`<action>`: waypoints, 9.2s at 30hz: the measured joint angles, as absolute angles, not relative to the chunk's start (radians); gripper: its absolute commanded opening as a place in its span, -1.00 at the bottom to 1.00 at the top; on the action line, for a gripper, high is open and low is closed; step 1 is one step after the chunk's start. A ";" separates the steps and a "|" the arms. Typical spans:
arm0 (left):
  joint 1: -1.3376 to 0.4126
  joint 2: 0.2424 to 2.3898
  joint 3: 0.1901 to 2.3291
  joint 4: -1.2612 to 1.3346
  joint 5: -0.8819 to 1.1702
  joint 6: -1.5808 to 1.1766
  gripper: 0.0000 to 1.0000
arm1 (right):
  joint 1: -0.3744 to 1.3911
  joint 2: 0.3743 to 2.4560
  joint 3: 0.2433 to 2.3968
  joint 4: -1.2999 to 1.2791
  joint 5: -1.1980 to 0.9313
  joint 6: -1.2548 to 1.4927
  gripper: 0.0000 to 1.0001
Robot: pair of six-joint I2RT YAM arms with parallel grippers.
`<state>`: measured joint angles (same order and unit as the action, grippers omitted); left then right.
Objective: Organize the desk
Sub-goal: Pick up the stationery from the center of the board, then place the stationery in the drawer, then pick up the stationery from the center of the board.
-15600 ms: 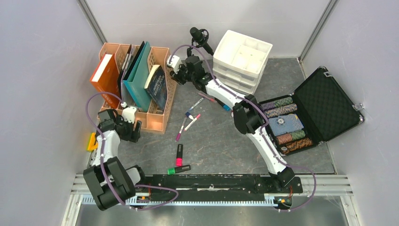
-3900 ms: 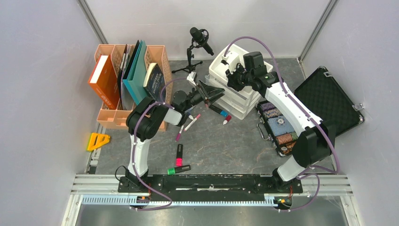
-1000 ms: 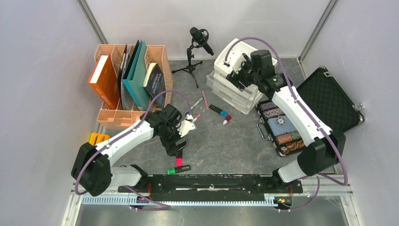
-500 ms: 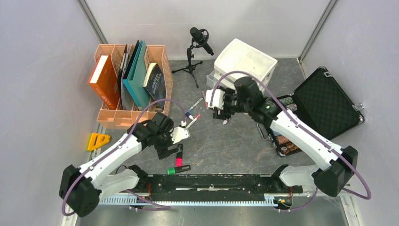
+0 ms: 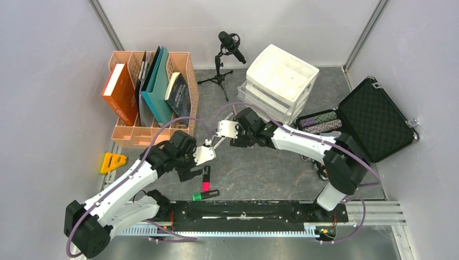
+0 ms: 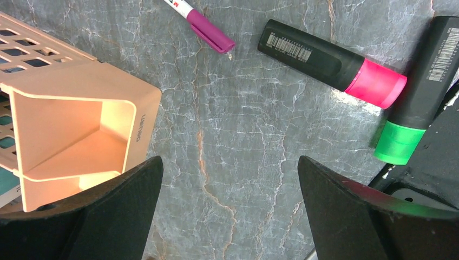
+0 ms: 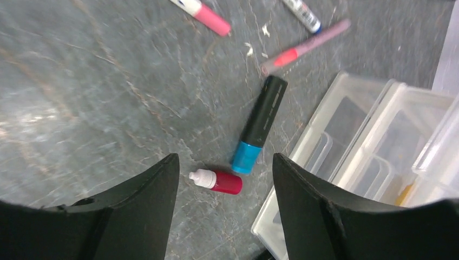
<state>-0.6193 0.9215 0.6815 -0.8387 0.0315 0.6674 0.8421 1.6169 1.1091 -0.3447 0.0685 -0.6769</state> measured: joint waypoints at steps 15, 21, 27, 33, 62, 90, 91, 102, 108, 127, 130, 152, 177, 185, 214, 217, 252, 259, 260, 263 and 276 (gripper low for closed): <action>-0.619 0.914 0.682 -0.828 0.031 0.667 1.00 | 0.842 1.866 1.249 -0.339 0.333 -0.727 0.35; -0.619 0.912 0.682 -0.827 0.032 0.667 1.00 | 0.842 1.931 1.293 -0.377 0.361 -0.758 0.30; -0.619 0.892 0.682 -0.827 0.031 0.667 1.00 | 0.834 1.986 1.321 -0.421 0.367 -0.773 0.25; -0.619 0.887 0.682 -0.828 0.032 0.667 1.00 | 0.822 2.030 1.374 -0.470 0.372 -0.791 0.24; -0.619 0.848 0.680 -0.826 0.033 0.667 1.00 | 0.789 2.149 1.532 -0.701 0.426 -0.870 -0.09; -0.619 0.823 0.680 -0.826 0.023 0.666 1.00 | 0.821 2.046 1.464 -0.825 0.224 -0.933 -0.89; -0.619 0.822 0.680 -0.826 0.023 0.666 1.00 | 0.821 2.040 1.473 -0.826 0.217 -0.928 -0.91; -0.619 0.808 0.698 -0.826 0.030 0.613 1.00 | 0.821 1.956 1.752 -0.879 0.138 -0.816 -1.00; -0.619 0.809 0.715 -0.815 0.036 0.599 1.00 | 0.813 1.866 1.867 -0.875 0.209 -0.752 -1.00; -0.619 0.842 0.727 -0.791 0.051 0.592 1.00 | 0.619 1.819 1.891 -0.886 0.244 -0.699 -0.93; -0.619 0.842 0.727 -0.790 0.054 0.592 1.00 | 0.619 1.819 1.885 -0.899 0.227 -0.698 -0.91; -0.619 0.828 0.727 -0.789 0.054 0.592 1.00 | 0.602 1.845 1.828 -0.926 0.215 -0.677 0.13; -0.619 1.055 0.693 -0.783 0.239 0.601 0.98 | 0.650 1.439 1.336 -0.641 -0.330 -0.718 0.25; -0.620 1.246 0.803 -0.838 0.238 0.521 0.97 | 0.650 1.382 1.206 -0.565 -0.310 -0.711 0.23; -0.693 1.651 1.005 -0.911 0.152 0.049 0.65 | 0.633 1.380 1.176 -0.501 -0.212 -0.726 0.19; -0.714 1.675 1.005 -0.910 0.149 0.043 0.61 | 0.633 1.380 1.176 -0.501 -0.207 -0.730 0.19; -0.805 1.888 1.148 -1.060 0.008 0.018 -0.38 | 0.633 1.356 1.176 -0.487 -0.210 -0.765 0.19; -0.812 1.877 1.147 -1.059 0.004 0.052 -0.44 | 0.633 1.354 1.176 -0.488 -0.210 -0.766 0.19; -0.813 1.870 1.145 -1.052 0.006 0.056 -0.44 | 0.633 1.354 1.176 -0.488 -0.209 -0.766 0.19; -0.816 1.832 1.144 -1.031 0.010 0.071 -0.47 | 0.633 1.351 1.176 -0.489 -0.206 -0.765 0.18; -0.819 1.639 1.261 -1.110 0.006 0.183 -0.75 | 0.564 1.271 1.179 -0.474 -0.102 -0.658 0.15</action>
<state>-0.8188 1.6394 1.2606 -1.1095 0.0055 0.1833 0.5640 1.2709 1.1793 -0.4740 -0.1017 -0.6579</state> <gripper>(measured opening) 0.371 0.578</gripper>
